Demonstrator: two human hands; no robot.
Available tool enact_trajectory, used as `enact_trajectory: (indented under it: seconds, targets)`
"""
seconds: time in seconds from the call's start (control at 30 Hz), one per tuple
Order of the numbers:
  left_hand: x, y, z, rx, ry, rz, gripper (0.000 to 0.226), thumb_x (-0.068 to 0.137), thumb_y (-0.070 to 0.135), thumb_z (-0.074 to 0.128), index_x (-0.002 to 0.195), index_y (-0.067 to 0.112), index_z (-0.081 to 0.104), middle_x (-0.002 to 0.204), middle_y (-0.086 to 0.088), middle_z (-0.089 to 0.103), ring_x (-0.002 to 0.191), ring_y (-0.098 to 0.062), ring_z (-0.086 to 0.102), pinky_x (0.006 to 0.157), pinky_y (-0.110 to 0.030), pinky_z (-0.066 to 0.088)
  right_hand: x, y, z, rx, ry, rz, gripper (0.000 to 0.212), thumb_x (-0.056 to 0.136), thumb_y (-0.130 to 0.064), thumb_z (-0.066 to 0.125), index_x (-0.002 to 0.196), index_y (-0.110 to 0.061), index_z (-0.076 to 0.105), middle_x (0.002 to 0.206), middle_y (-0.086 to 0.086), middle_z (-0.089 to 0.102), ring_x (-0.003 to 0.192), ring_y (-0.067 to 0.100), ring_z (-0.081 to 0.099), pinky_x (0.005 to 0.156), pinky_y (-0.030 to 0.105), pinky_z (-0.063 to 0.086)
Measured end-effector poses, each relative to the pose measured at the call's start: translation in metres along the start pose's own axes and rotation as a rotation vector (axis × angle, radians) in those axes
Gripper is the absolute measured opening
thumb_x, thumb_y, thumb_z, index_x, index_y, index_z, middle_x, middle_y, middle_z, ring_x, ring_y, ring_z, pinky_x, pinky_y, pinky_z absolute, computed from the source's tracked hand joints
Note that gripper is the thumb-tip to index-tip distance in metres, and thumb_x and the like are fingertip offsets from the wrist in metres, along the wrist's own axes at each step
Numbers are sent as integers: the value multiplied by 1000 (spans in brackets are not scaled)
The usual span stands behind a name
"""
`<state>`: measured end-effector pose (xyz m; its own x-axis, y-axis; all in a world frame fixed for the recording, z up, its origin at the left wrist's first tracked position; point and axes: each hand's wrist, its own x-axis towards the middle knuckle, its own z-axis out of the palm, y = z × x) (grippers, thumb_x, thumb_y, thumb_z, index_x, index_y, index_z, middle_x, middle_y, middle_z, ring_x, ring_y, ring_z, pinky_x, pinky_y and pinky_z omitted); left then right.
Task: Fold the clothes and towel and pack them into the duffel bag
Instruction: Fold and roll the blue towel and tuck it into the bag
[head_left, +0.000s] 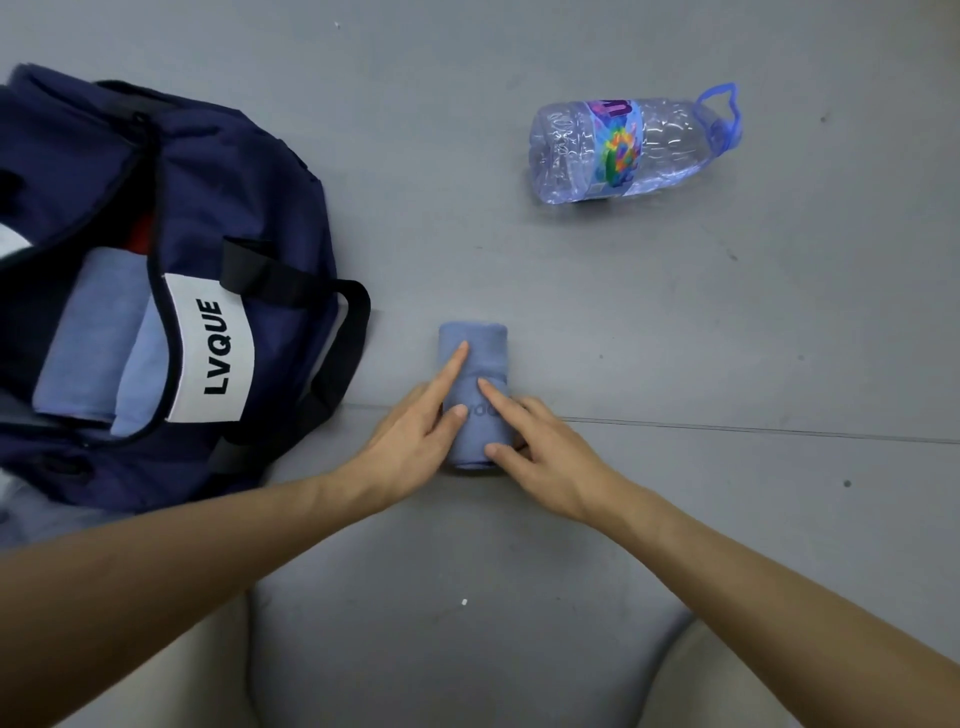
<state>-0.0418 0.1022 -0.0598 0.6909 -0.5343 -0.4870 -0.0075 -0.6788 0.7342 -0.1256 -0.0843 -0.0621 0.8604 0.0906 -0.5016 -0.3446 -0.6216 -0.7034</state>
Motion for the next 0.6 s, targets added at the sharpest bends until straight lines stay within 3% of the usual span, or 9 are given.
enact_trajectory:
  seconds: [0.07,0.13,0.2,0.23,0.3,0.37,0.47,0.53,0.6]
  targets:
    - [0,8,5,-9,10,17,68,103,32,47,151,60,8,110,-1,52,82,-12,54,93,-38,48,1,-1,-1,125,15,31,73,98,-23,59,155,-45,19,145,0,45,116,18,57,105,40,44]
    - [-4,22,5,-65,24,37,72,101,25,52,149,60,11,113,2,46,76,-2,53,84,-23,49,-2,-12,-6,217,25,54,74,99,-15,59,156,-42,20,152,-1,44,124,16,56,109,38,43]
    - [-6,36,-6,-195,63,51,75,97,24,60,146,60,17,122,2,46,86,11,55,79,-8,44,-6,-32,-17,280,57,31,73,100,-15,57,155,-43,18,152,-5,45,121,10,59,105,30,46]
    - [-5,42,-17,-268,78,69,76,94,26,65,146,61,21,129,3,45,98,15,54,86,-7,44,-8,-43,-25,293,81,6,72,101,-17,57,153,-45,16,150,-8,47,116,6,61,101,23,48]
    - [-8,55,-43,-366,70,126,79,85,35,69,147,61,27,140,7,44,123,5,53,105,-24,46,-13,-66,-42,305,107,-46,73,100,-23,58,148,-53,12,144,-18,49,105,2,63,93,19,50]
    - [-19,68,-74,-440,56,184,79,86,30,71,149,54,31,148,11,44,132,-8,52,109,-39,46,-18,-89,-60,282,93,-92,75,98,-28,61,147,-57,13,139,-27,46,102,2,62,91,21,52]
    - [-46,72,-118,-525,36,217,81,92,0,66,151,45,33,143,18,54,127,-3,56,104,-28,50,-19,-130,-78,3,4,-181,80,95,-42,61,151,-58,7,143,-26,41,110,0,55,96,25,50]
    - [-64,65,-140,-511,31,205,85,90,-2,68,149,49,35,139,21,58,124,-3,58,102,-28,51,-12,-158,-79,-228,-52,-284,82,95,-48,58,155,-51,2,144,-23,39,114,-2,48,101,29,46]
    - [-80,52,-161,-553,98,173,83,87,-1,69,145,51,39,133,20,63,121,-5,61,98,-27,53,4,-189,-71,-301,-80,-364,81,95,-49,57,157,-45,5,143,-20,42,116,0,45,102,29,44]
